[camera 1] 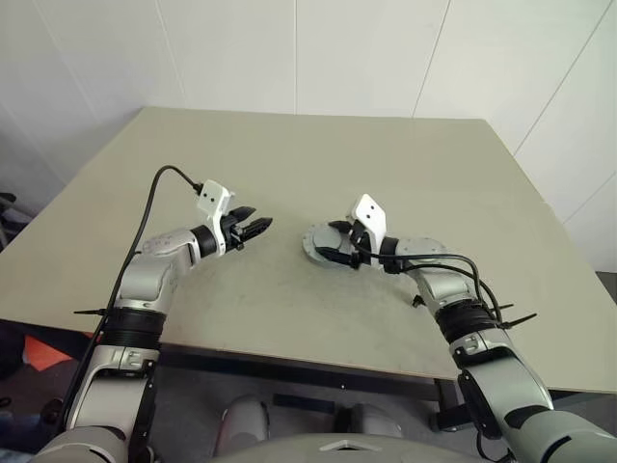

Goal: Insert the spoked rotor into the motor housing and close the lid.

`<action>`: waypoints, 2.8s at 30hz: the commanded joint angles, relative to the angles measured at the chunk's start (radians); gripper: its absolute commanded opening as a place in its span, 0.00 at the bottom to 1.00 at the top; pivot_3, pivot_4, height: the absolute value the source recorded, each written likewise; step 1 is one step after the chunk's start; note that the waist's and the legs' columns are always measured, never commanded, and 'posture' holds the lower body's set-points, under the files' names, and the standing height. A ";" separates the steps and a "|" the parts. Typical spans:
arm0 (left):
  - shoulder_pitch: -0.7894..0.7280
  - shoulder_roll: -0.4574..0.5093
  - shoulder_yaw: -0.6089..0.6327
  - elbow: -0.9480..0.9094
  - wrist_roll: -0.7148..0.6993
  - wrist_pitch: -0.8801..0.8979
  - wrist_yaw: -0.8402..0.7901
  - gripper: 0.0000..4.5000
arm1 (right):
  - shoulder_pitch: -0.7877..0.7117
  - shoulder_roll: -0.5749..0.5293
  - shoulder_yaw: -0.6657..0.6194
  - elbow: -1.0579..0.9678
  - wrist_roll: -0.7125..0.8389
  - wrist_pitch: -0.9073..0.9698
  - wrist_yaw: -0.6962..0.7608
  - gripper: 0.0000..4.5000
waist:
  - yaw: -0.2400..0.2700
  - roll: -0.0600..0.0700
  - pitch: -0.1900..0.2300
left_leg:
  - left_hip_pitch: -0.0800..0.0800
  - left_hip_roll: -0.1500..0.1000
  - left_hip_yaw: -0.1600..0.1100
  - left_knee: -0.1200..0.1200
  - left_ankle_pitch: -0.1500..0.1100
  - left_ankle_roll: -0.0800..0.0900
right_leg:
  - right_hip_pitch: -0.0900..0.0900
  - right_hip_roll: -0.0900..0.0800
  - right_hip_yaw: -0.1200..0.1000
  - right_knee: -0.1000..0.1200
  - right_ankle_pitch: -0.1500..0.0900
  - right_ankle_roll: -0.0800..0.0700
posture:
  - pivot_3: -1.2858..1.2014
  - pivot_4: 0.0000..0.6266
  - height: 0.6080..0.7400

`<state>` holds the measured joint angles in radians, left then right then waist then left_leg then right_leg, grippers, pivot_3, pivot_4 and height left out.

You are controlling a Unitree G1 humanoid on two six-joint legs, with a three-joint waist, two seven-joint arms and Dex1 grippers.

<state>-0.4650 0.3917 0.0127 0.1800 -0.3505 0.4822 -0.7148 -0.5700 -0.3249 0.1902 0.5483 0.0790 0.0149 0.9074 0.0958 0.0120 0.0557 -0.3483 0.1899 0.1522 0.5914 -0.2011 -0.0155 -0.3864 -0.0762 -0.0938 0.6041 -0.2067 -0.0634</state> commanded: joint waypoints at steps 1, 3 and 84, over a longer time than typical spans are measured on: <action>-0.006 -0.001 0.013 -0.035 -0.005 -0.011 0.002 0.63 | 0.007 -0.010 0.009 0.042 -0.040 0.037 -0.030 0.69 | 0.000 0.000 0.000 | 0.000 0.000 0.000 0.000 0.000 0.000 | 0.000 0.000 0.000 0.000 0.000 0.000 | 0.52 0.00 1.00; -0.005 -0.002 0.013 -0.037 -0.005 -0.009 0.003 0.63 | 0.004 -0.002 0.005 0.043 -0.032 0.046 -0.037 0.69 | 0.000 0.000 0.000 | 0.001 0.000 0.000 0.000 0.000 0.000 | 0.001 0.000 0.000 0.000 0.000 0.000 | 0.52 0.00 1.00; -0.233 -0.284 -0.069 0.314 -0.015 0.444 -0.003 0.00 | -0.101 -0.036 -0.199 -0.390 0.191 0.573 -0.162 0.99 | 0.011 0.000 -0.002 | 0.000 -0.007 0.000 -0.023 -0.004 0.007 | 0.010 -0.001 0.001 -0.031 0.002 -0.001 | 0.52 0.00 1.00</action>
<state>-0.7158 0.1221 -0.0079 0.4797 -0.3724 0.8852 -0.7113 -0.6360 -0.3456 0.0529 0.1603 0.2301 0.5064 0.7879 0.1070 0.0123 0.0539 -0.3485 0.1828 0.1524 0.5679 -0.2048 -0.0085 -0.3765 -0.0773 -0.0930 0.5730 -0.2049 -0.0641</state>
